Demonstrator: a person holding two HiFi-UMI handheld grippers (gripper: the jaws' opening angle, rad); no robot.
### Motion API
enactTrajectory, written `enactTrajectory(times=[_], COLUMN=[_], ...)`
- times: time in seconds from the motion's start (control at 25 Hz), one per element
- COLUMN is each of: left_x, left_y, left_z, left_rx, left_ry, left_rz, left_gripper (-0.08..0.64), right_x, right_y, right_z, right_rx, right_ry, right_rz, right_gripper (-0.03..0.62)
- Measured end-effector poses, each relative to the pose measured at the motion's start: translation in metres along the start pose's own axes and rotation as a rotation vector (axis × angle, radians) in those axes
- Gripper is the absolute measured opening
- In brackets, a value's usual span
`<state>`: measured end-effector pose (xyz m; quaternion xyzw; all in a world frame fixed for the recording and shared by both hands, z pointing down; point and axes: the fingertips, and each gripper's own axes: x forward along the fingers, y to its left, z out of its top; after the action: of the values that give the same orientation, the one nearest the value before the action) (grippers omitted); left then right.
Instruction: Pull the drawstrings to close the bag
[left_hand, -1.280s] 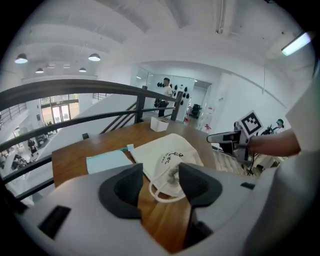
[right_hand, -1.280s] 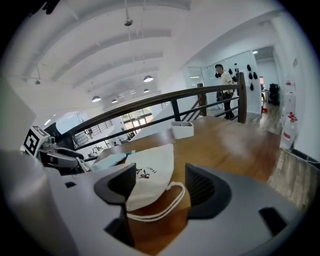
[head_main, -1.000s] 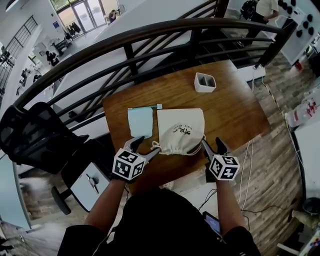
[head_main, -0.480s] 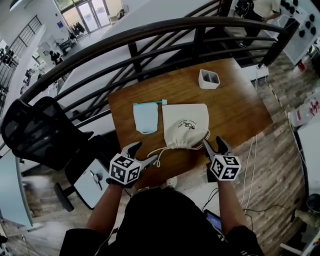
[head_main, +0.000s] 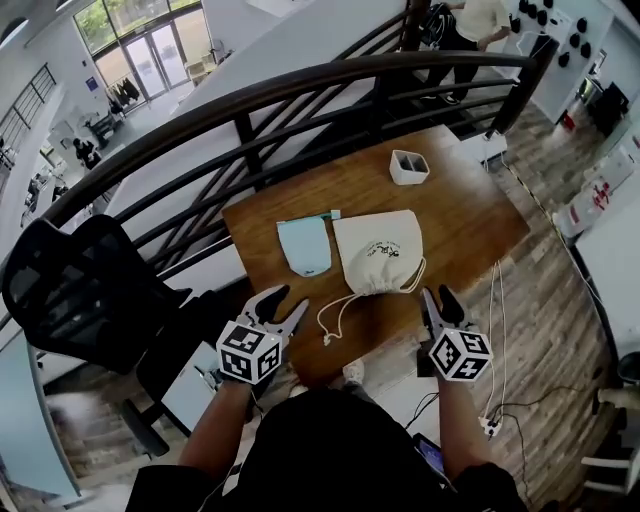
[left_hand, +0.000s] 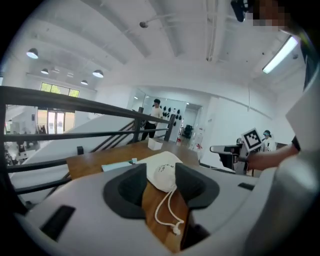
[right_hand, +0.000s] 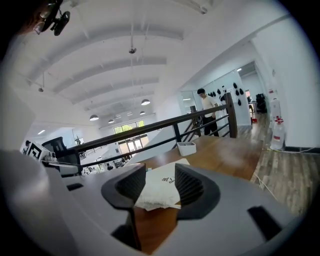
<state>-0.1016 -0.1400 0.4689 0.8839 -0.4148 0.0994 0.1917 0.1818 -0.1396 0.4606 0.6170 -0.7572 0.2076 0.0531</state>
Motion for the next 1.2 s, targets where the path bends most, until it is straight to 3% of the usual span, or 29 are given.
enactTrajectory(times=[0.2,0.28,0.64,0.92,1.2], left_x=[-0.034,-0.044,-0.078,-0.099,-0.103], left_y=[0.014,0.016,0.002,-0.005,-0.019], left_z=[0.024,0.032,0.054,0.069,0.077], left_rx=[0.006,0.021,0.049,0.037,0.025], left_ry=[-0.115,-0.141,-0.243,-0.322,-0.349], left_rz=[0.01,0.003,-0.073,-0.037,-0.01], left_gripper=[0.059,0.039,0.028,0.021,0.016], right_x=[-0.032,-0.045,-0.088,-0.109,-0.124], right_y=[0.031,0.04,0.065,0.069,0.054], right_z=[0.007,0.01,0.017,0.033,0.045], right_rx=[-0.009,-0.01,-0.033,-0.113,-0.108], right_ry=[-0.077,-0.11,-0.205,-0.249,-0.272], right_rz=[-0.041,-0.06,-0.124,-0.064,-0.016], right_gripper=[0.136,0.116,0.002,-0.005,-0.008])
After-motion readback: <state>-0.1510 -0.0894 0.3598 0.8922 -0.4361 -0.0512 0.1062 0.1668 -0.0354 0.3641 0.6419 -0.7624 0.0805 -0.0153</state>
